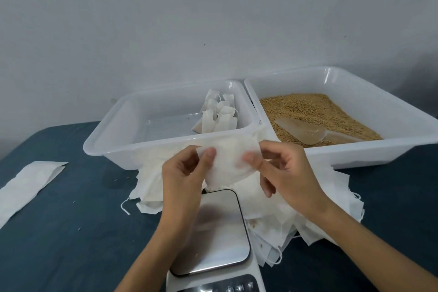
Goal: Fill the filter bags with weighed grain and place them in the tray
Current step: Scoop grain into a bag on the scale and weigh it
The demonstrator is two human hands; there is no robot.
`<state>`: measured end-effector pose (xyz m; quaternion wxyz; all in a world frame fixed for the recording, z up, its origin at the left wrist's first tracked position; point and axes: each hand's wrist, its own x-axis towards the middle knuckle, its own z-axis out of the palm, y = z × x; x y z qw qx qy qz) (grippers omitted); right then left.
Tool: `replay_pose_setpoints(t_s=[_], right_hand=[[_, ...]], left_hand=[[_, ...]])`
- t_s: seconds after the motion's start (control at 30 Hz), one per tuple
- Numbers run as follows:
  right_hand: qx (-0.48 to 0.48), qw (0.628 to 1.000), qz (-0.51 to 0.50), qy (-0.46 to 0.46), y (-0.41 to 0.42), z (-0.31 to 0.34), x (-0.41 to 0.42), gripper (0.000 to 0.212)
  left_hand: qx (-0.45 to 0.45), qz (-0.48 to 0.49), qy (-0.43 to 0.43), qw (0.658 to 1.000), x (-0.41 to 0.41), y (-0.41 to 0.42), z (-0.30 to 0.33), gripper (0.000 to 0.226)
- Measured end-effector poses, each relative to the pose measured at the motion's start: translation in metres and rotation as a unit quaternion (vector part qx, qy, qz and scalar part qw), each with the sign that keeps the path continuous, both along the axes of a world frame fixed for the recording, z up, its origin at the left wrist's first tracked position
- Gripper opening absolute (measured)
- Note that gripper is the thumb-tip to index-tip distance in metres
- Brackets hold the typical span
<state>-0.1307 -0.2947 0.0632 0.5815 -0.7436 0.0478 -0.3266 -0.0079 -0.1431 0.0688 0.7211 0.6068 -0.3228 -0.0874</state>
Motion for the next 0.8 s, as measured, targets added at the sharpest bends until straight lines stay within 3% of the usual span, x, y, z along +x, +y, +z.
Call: replay_pose_setpoints(t_s=[0.1, 0.23, 0.33, 0.4, 0.5, 0.57, 0.8], right_hand=[[0.000, 1.000, 0.006, 0.001, 0.002, -0.003, 0.000, 0.039], [0.059, 0.998, 0.002, -0.014, 0.002, 0.000, -0.001, 0.039], [0.109, 0.994, 0.015, -0.018, -0.002, 0.004, -0.001, 0.054], [0.075, 0.997, 0.027, -0.013, -0.001, 0.005, -0.001, 0.063], [-0.016, 1.000, 0.017, 0.006, 0.002, 0.006, -0.002, 0.050], [-0.051, 0.999, -0.007, 0.007, 0.004, 0.006, -0.003, 0.053], [-0.092, 0.992, -0.079, -0.030, 0.007, 0.009, -0.005, 0.039]], left_hand=[[-0.001, 0.007, 0.008, 1.000, -0.002, 0.001, 0.002, 0.053], [0.016, -0.004, 0.011, 1.000, -0.002, -0.001, 0.001, 0.034], [0.029, -0.009, 0.018, 0.999, -0.002, -0.004, -0.001, 0.030], [0.028, -0.002, 0.042, 0.999, 0.000, -0.003, -0.001, 0.029], [0.033, -0.005, 0.098, 0.995, 0.004, -0.002, 0.000, 0.027], [0.037, -0.017, 0.120, 0.992, 0.004, -0.001, 0.001, 0.026], [0.020, 0.019, 0.041, 0.999, 0.000, -0.002, 0.001, 0.019]])
